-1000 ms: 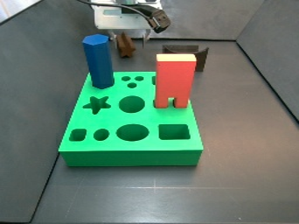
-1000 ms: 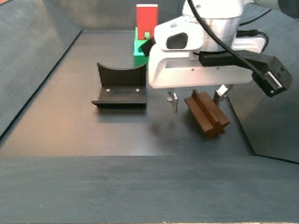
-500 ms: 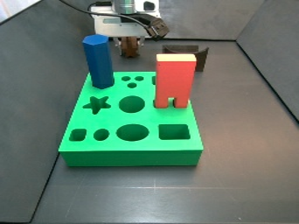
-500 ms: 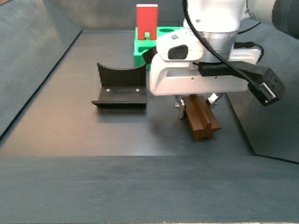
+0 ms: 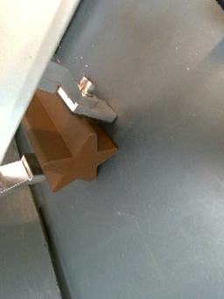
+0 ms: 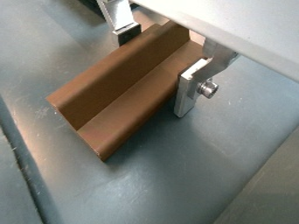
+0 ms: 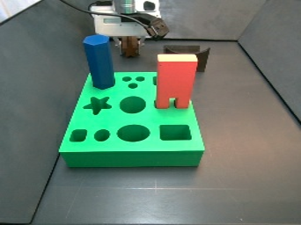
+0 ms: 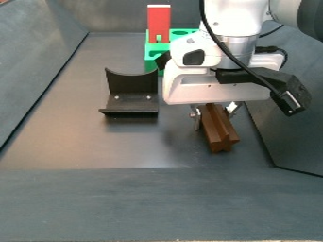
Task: Pick up the star object. Move up. Place the star object on the fixture. Regrasp the star object. Move to above the board. Insert the star object.
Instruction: Pick up the star object, then move up.
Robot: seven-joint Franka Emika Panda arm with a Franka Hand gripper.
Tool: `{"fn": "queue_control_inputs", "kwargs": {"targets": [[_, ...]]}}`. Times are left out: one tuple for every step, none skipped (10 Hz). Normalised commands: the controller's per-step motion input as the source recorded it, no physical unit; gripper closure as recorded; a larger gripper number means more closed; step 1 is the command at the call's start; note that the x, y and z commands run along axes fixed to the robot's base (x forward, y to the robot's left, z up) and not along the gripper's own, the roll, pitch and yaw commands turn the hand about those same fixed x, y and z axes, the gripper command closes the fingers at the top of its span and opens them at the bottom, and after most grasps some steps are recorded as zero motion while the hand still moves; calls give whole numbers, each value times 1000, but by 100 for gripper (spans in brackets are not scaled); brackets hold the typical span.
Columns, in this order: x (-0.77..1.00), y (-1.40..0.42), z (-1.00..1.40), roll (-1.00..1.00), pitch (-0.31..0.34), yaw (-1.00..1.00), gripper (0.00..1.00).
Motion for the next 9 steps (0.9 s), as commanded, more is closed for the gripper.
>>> {"fn": "queue_control_inputs", "kwargs": {"targets": [[0,0,0,0,0,0,100],[0,0,0,0,0,0,100],[0,0,0,0,0,0,100],[0,0,0,0,0,0,100],[0,0,0,0,0,0,100],[0,0,833,0,0,0,100],[-107,-25,780,-13,53,19,100],[-99,-18,697,-4,61,10,100],[-61,-7,583,12,67,-3,100]]}}
